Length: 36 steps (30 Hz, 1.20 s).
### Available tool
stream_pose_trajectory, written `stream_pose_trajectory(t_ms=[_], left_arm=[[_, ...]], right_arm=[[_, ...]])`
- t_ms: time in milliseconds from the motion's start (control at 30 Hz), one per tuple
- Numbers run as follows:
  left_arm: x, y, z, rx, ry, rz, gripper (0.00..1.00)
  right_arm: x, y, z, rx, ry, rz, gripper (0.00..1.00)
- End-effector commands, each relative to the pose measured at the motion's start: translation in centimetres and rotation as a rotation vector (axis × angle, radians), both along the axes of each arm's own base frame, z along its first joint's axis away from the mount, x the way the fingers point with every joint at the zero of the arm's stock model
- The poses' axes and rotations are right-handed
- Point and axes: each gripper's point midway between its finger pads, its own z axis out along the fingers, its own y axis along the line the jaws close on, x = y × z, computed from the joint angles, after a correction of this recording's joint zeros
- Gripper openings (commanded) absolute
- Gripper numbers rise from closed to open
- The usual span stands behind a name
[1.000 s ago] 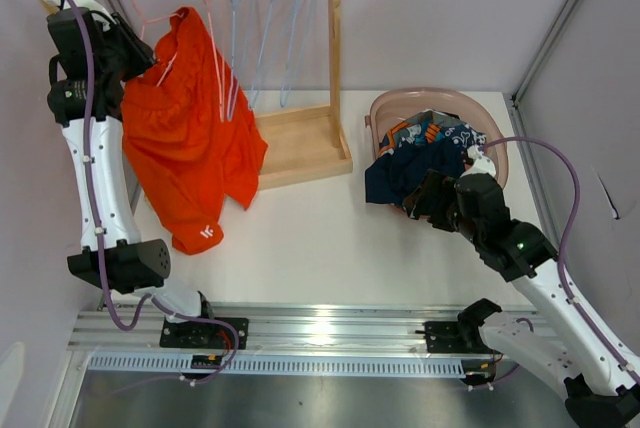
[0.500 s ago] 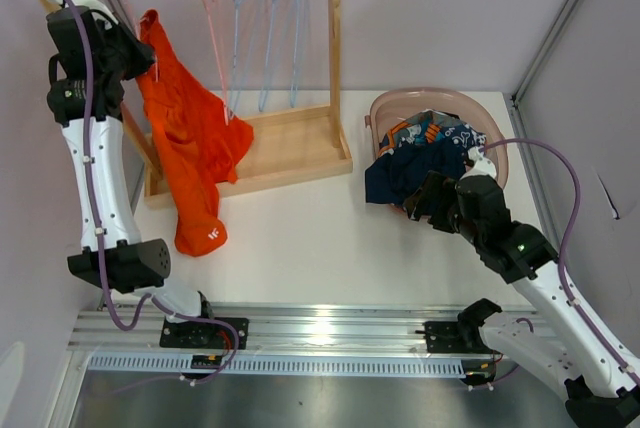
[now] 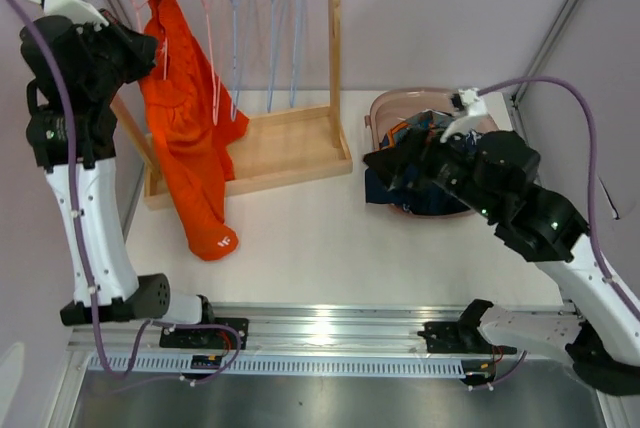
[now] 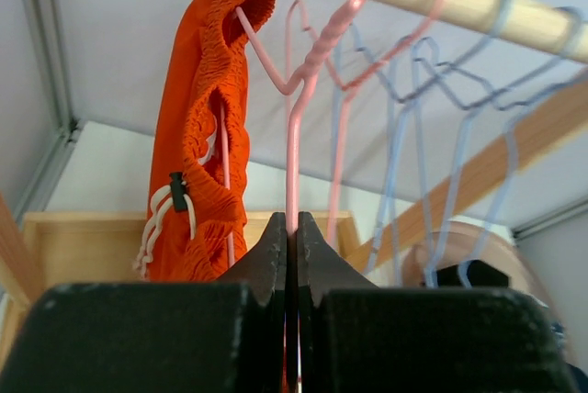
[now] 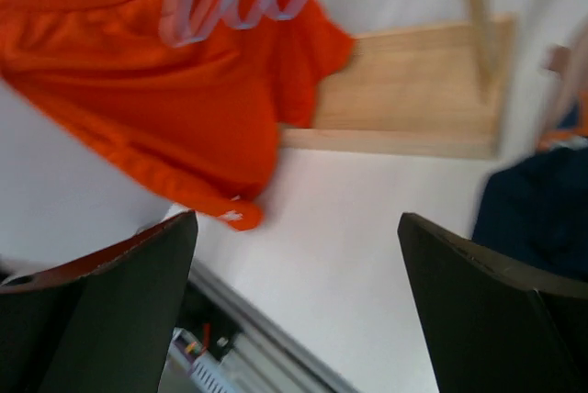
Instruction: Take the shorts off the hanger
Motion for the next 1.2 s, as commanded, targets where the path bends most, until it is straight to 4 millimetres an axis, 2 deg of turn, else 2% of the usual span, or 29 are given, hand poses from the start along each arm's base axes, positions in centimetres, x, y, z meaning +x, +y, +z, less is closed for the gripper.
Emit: stream_pose_trajectory(t_ms=[0,33,67,100,133,167,200,233,267,300,333,367,400,433,467,500,533,600,633,667,833,867,933,1033,1133,1167], left_arm=[[-4.0,-1.9,6.0,-0.039,-0.214,-0.06,0.0],[-4.6,-2.1,6.3,-0.044,-0.223,-0.066,0.0],[-4.6,-2.4,6.0,-0.052,-0.216,-0.078,0.0],[-4.7,-2.5,5.8,-0.058,-0.21,-0.086,0.0],[-5.1,-2.7,5.7,-0.064,-0.21,-0.089,0.0],[-5.3,-3.0,5.7,-0.065,-0.212,-0.104,0.0],[-5.2,-3.0,4.9,-0.069,-0.194,-0.108,0.0],[-6.1,-3.2,5.4,-0.069,-0.212,-0.114,0.0],[-6.3,-3.3,5.5,-0.066,-0.222,-0.119,0.0],[-6.2,-3.2,4.9,-0.064,-0.207,-0.117,0.0],[-6.3,-3.2,4.7,-0.052,-0.204,-0.116,0.0],[-6.5,-3.2,4.7,-0.046,-0.201,-0.113,0.0],[-6.5,-3.1,4.5,-0.041,-0.196,-0.113,0.0],[-6.5,-3.1,4.3,-0.035,-0.19,-0.113,0.0],[-6.7,-3.2,4.2,-0.031,-0.187,-0.117,0.0],[-6.9,-3.2,4.3,-0.03,-0.193,-0.116,0.0],[-6.8,-3.2,3.7,-0.03,-0.181,-0.117,0.0],[-7.4,-3.3,3.8,-0.031,-0.19,-0.119,0.0],[-7.5,-3.5,3.5,-0.037,-0.185,-0.129,0.0],[-7.4,-3.6,3.2,-0.039,-0.18,-0.137,0.0],[-8.4,-3.7,2.7,-0.04,-0.172,-0.135,0.0],[-8.6,-3.8,2.5,-0.041,-0.171,-0.137,0.0],[-9.2,-3.9,2.9,-0.044,-0.185,-0.14,0.0],[-10.0,-4.2,3.7,-0.047,-0.201,-0.152,0.0],[-9.9,-4.3,3.8,-0.053,-0.2,-0.159,0.0],[-10.0,-4.3,3.7,-0.057,-0.198,-0.161,0.0]], right_arm=[[-2.4,7.3,4.3,0.008,-0.127,0.214,0.99],[-3.0,9.0,4.7,-0.023,-0.156,0.243,0.99],[-5.1,10.8,7.0,-0.001,-0.198,0.273,0.99],[-5.1,13.9,5.6,-0.053,-0.185,0.295,0.99],[-5.6,15.5,5.7,-0.06,-0.189,0.315,0.99],[-6.8,17.0,7.4,-0.019,-0.204,0.348,0.99],[-6.9,19.8,5.7,-0.049,-0.18,0.374,0.99],[-7.4,21.2,5.5,-0.043,-0.173,0.398,1.0],[-8.7,22.6,6.7,-0.002,-0.183,0.43,0.99],[-9.2,23.8,6.5,0.0,-0.182,0.444,0.99],[-9.6,26.0,5.0,-0.027,-0.17,0.464,0.99],[-10.1,27.0,4.9,-0.028,-0.17,0.471,0.99],[-11.0,27.8,6.2,0.0,-0.184,0.489,0.99],[-11.3,29.8,4.6,-0.032,-0.174,0.501,1.0],[-11.6,30.5,4.4,-0.043,-0.177,0.509,0.99],[-12.2,31.0,6.0,-0.011,-0.194,0.514,0.99],[-12.0,32.7,4.4,-0.044,-0.187,0.515,0.99],[-12.0,33.7,4.3,-0.044,-0.191,0.512,0.99],[-11.8,34.0,5.4,-0.017,-0.201,0.503,0.99],[-11.7,34.9,4.7,-0.023,-0.201,0.499,0.99],[-9.8,36.0,4.6,-0.009,-0.234,0.42,0.99],[-8.8,36.2,4.3,-0.014,-0.239,0.385,1.0],[-8.2,36.3,3.7,-0.02,-0.237,0.364,0.99],[-7.3,37.1,1.8,-0.042,-0.214,0.349,0.99],[-7.9,38.0,-0.3,-0.062,-0.185,0.371,0.75],[-8.2,38.2,-0.7,-0.06,-0.175,0.376,0.53]])
